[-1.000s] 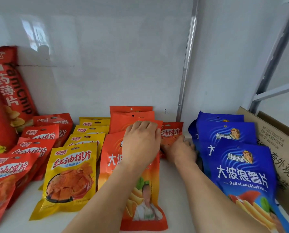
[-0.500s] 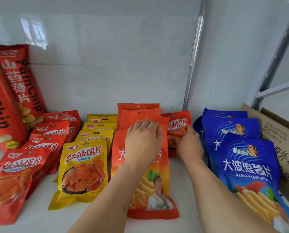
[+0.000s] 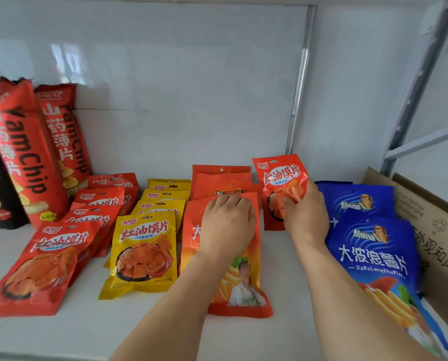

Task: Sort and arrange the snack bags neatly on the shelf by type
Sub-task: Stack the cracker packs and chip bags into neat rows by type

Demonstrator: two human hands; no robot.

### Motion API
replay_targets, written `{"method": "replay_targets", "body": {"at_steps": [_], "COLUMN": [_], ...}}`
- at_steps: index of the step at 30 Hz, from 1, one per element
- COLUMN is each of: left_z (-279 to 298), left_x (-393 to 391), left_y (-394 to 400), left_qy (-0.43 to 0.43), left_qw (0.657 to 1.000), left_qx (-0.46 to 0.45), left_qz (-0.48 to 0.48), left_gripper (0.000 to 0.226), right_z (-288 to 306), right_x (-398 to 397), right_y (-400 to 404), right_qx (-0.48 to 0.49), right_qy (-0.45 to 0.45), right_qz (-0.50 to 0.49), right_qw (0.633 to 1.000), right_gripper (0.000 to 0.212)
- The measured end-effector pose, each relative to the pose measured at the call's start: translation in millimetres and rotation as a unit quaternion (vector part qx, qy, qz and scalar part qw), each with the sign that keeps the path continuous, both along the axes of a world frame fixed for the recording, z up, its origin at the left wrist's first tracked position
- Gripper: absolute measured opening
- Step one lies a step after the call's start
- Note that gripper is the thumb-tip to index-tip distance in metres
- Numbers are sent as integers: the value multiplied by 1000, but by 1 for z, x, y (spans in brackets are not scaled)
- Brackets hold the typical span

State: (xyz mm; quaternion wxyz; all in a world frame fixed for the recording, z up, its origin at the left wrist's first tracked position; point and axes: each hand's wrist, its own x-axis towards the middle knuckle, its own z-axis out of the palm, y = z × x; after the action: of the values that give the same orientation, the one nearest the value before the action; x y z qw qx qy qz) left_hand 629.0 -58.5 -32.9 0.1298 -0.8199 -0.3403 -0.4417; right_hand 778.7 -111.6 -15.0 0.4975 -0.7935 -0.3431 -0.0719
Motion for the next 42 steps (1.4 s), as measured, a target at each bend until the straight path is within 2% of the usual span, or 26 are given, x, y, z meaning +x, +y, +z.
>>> {"method": "replay_targets", "body": {"at_steps": [5, 11, 21, 25, 32, 37, 42], "left_z": [6, 7, 1, 0, -6, -22, -37], "left_x": [-19, -53, -113, -146, -237, -316, -380], "left_y": [-23, -52, -81, -84, -83, -55, -18], "left_qy": [16, 14, -12, -16, -9, -22, -29], "left_qw": [999, 998, 994, 992, 988, 987, 989], "left_qx": [-12, -18, 12, 22, 15, 14, -12], "left_qz": [28, 59, 109, 126, 151, 160, 148], "left_gripper": [27, 27, 29, 28, 15, 23, 20], "right_z": [12, 27, 41, 32, 1, -28, -51], "right_x": [-11, -29, -98, -138, -220, -298, -367], "right_y": [-22, -49, -70, -63, -40, -6, 21], "right_qx": [28, 112, 168, 152, 106, 63, 18], "right_qy": [-16, -23, 28, 62, 100, 149, 199], "right_qz": [-13, -10, 115, 180, 238, 267, 272], "right_qw": [999, 993, 979, 970, 960, 950, 941], "right_gripper": [51, 52, 55, 53, 65, 66, 75]}}
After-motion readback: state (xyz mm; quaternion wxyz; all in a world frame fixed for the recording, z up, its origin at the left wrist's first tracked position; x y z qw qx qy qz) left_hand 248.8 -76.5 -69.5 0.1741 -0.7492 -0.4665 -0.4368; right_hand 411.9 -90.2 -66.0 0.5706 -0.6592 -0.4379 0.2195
